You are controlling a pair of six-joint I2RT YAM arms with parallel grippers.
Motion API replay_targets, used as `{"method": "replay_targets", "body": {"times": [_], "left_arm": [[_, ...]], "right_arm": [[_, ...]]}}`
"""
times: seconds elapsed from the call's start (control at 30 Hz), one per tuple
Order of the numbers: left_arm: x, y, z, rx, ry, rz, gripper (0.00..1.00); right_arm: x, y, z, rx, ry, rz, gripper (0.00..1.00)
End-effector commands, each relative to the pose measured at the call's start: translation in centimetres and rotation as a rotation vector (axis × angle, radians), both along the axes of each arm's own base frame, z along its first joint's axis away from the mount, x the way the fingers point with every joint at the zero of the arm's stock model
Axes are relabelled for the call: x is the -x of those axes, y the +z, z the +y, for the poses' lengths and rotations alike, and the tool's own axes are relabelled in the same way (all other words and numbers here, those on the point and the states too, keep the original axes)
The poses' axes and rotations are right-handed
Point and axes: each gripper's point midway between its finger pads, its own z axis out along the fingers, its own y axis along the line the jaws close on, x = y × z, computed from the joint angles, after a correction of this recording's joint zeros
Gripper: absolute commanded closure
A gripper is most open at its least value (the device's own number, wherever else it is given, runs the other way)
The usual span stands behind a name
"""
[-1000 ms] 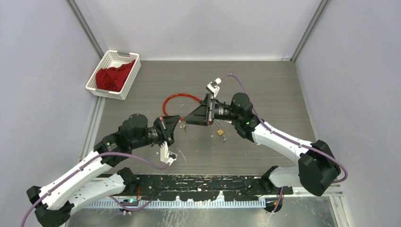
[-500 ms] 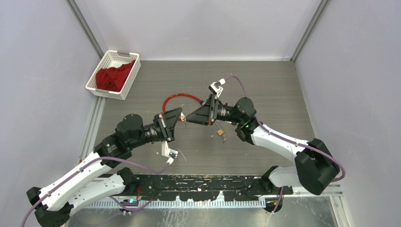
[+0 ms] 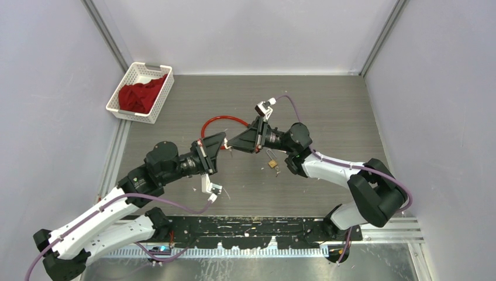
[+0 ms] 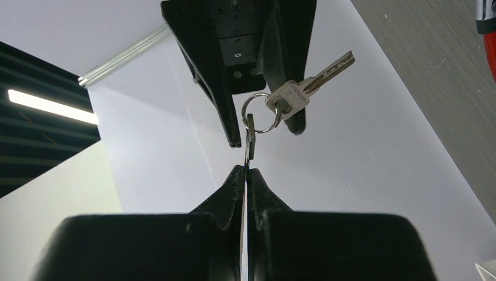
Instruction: Unlock with the key
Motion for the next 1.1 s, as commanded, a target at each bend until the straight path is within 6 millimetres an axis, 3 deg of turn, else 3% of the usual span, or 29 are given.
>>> {"method": "replay_targets", "body": {"times": [0.0, 0.1, 0.3, 0.47, 0.6, 0.67, 0.7, 0.73, 0.8, 0.83, 0.93, 1.07], "left_arm": [[-0.2, 3.1, 0.3, 0.088, 0.022, -0.046, 1.00], [-0.3, 3.0, 0.3, 0.086, 0.027, -0.046, 1.00], [-0.6, 3.2, 0.4, 0.091, 0.043, -0.053, 1.00], [-0.7, 3.2, 0.5, 0.095, 0.052, -0.050, 1.00], [-0.5, 3.1, 0.6, 0.096, 0.049, -0.049, 1.00], [-0.5, 3.0, 0.6, 0.100, 0.052, -0.041, 1.00], [-0.5, 2.9, 0.7, 0.103, 0.056, -0.034, 0.96], [-0.6, 2.6, 0.8, 0.098, 0.063, -0.017, 0.83], [-0.7, 1.7, 1.2, 0.082, 0.087, 0.046, 0.46], [-0.8, 1.3, 1.5, 0.081, 0.104, 0.090, 0.37], [-0.9, -0.4, 2.7, 0.070, 0.177, 0.248, 0.27], [0.9, -3.5, 4.3, 0.040, 0.269, 0.615, 0.24]], "right_arm": [[1.1, 4.1, -0.6, -0.139, 0.006, -0.116, 0.62], [1.2, 4.1, -0.5, -0.151, 0.009, -0.116, 0.70], [1.6, 4.1, -0.3, -0.165, 0.040, -0.100, 0.72], [1.5, 3.9, -0.2, -0.156, 0.033, -0.091, 0.82], [0.9, 3.5, -0.1, -0.130, 0.000, -0.083, 0.99], [0.7, 3.3, 0.0, -0.091, -0.010, -0.084, 0.99], [0.6, 3.0, 0.0, -0.058, -0.010, -0.090, 0.99], [0.5, 2.6, 0.0, -0.017, -0.006, -0.093, 0.99], [0.0, 1.3, 0.0, 0.115, -0.012, -0.139, 0.99], [-0.2, 0.5, -0.1, 0.193, -0.018, -0.163, 0.99], [-0.6, -1.8, -1.1, 0.448, -0.030, -0.261, 0.99], [-0.3, -3.4, -2.5, 0.615, -0.006, -0.325, 0.99]]}}
